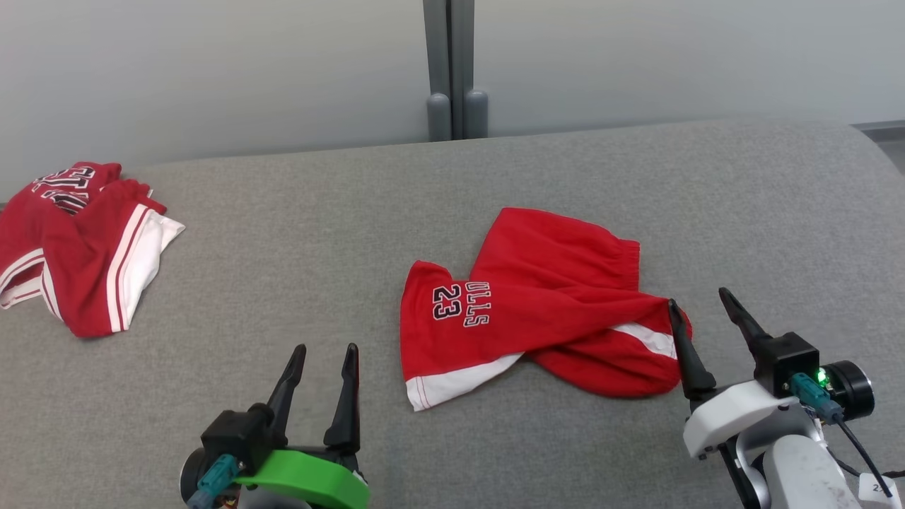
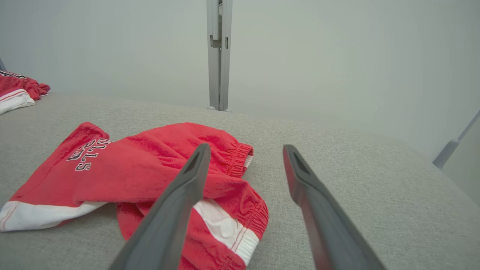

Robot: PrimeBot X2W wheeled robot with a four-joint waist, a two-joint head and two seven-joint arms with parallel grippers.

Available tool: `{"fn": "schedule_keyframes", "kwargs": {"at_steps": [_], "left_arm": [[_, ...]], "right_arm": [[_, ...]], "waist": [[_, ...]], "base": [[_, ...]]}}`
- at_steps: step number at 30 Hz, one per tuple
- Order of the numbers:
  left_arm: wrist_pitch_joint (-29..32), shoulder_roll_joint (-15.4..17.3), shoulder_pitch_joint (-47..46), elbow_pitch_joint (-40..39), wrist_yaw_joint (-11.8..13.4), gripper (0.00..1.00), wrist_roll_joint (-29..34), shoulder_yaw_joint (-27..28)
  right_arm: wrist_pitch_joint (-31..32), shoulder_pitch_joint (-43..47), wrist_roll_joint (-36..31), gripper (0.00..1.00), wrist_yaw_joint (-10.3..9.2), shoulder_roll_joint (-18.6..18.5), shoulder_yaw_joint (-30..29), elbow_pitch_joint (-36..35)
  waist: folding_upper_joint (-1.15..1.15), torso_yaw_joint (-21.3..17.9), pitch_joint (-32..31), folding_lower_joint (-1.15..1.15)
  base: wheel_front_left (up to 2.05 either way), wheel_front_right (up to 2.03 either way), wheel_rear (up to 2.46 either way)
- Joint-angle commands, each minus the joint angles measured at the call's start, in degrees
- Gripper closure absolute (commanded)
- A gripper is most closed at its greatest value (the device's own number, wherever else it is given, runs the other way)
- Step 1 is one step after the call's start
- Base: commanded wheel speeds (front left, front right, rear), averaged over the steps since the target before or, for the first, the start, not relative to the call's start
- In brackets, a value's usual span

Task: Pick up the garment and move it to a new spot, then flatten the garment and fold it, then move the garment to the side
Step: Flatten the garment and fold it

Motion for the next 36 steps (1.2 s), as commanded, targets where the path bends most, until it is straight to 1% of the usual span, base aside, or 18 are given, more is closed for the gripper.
{"fn": "schedule_keyframes", "kwargs": {"at_steps": [1,6,11,18,29,32,36], "left_arm": [[0.03,0.18,0.72,0.01,0.39,0.0,-0.41,0.32],[0.03,0.17,1.64,0.39,0.62,0.0,-0.6,1.01],[0.03,0.17,2.65,0.91,1.0,0.0,-1.34,1.71],[0.03,0.17,3.45,1.28,0.98,0.0,-1.34,3.03],[0.03,0.17,3.51,1.26,1.04,0.0,-1.44,3.52],[0.04,0.17,3.43,2.28,0.62,0.0,-1.33,2.85],[0.03,0.17,1.13,6.85,-0.41,0.0,-1.74,-1.16]], "right_arm": [[-0.24,1.03,1.16,0.0,-0.06,0.01,0.6,-0.31],[-0.24,2.77,4.9,0.0,-0.06,-0.06,2.05,-0.55],[-0.24,3.98,6.84,0.0,-0.06,-0.04,2.59,-0.24],[-0.24,3.85,7.09,0.0,-0.06,-0.05,2.48,0.03],[-0.2,3.55,7.07,0.0,-0.06,-0.03,1.74,0.46],[-0.2,3.23,7.2,0.0,-0.06,-0.03,1.71,0.47],[-0.19,2.77,6.6,0.0,-0.06,-0.03,1.62,0.38]], "waist": [[0.0,0.48,-0.45,0.0],[0.0,1.31,-0.91,0.0],[0.0,1.74,-1.01,0.0],[0.0,1.78,-0.88,0.0],[0.0,1.75,-0.73,0.0],[0.0,1.6,-0.58,0.0],[0.0,0.83,0.25,0.0]], "base": [[0.0,0.0,0.0],[0.0,0.0,0.0],[0.0,0.0,0.0],[0.0,0.0,0.0],[0.0,0.0,0.0],[0.0,0.0,0.0],[0.0,0.0,0.0]]}}
